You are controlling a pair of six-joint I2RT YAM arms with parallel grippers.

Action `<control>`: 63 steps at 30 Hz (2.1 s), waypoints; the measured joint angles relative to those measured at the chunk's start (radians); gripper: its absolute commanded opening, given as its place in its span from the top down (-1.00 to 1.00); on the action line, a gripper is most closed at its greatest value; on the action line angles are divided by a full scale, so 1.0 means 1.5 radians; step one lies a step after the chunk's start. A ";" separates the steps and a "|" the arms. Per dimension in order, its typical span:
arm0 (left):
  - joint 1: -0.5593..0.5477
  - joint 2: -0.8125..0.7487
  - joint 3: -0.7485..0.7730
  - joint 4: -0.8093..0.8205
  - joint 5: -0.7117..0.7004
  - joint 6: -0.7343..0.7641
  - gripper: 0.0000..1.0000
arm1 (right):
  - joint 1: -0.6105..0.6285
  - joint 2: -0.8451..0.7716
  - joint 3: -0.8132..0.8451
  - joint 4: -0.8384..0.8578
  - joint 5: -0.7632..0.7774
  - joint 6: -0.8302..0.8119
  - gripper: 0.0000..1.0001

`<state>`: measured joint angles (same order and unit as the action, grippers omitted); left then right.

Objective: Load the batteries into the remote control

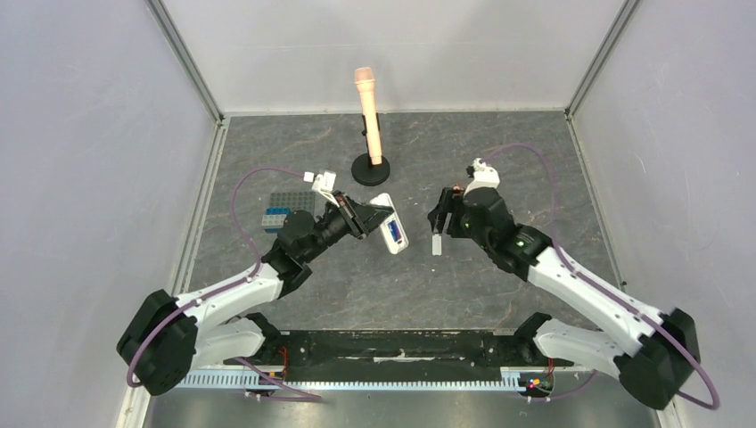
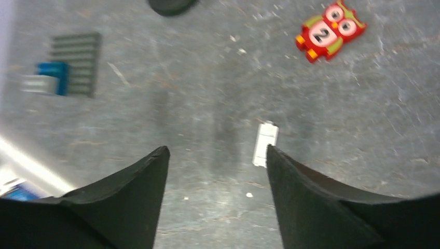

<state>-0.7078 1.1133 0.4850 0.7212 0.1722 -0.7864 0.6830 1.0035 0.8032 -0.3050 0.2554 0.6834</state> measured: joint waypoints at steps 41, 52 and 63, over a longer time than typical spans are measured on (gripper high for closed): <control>0.051 0.205 -0.196 0.133 -0.169 -0.190 0.48 | -0.034 0.287 -0.054 0.131 -0.051 -0.022 -0.12; 0.045 0.234 -0.237 0.162 -0.240 -0.267 0.15 | -0.034 0.287 -0.057 0.128 -0.011 -0.019 -0.11; 0.025 0.081 -0.238 -0.060 -0.301 -0.279 -0.04 | -0.054 0.347 0.005 0.099 0.023 0.033 0.23</control>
<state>-0.6701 1.2350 0.1276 0.6308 -0.2787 -1.2045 0.6022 1.5246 0.8101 -0.1570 0.2901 0.7330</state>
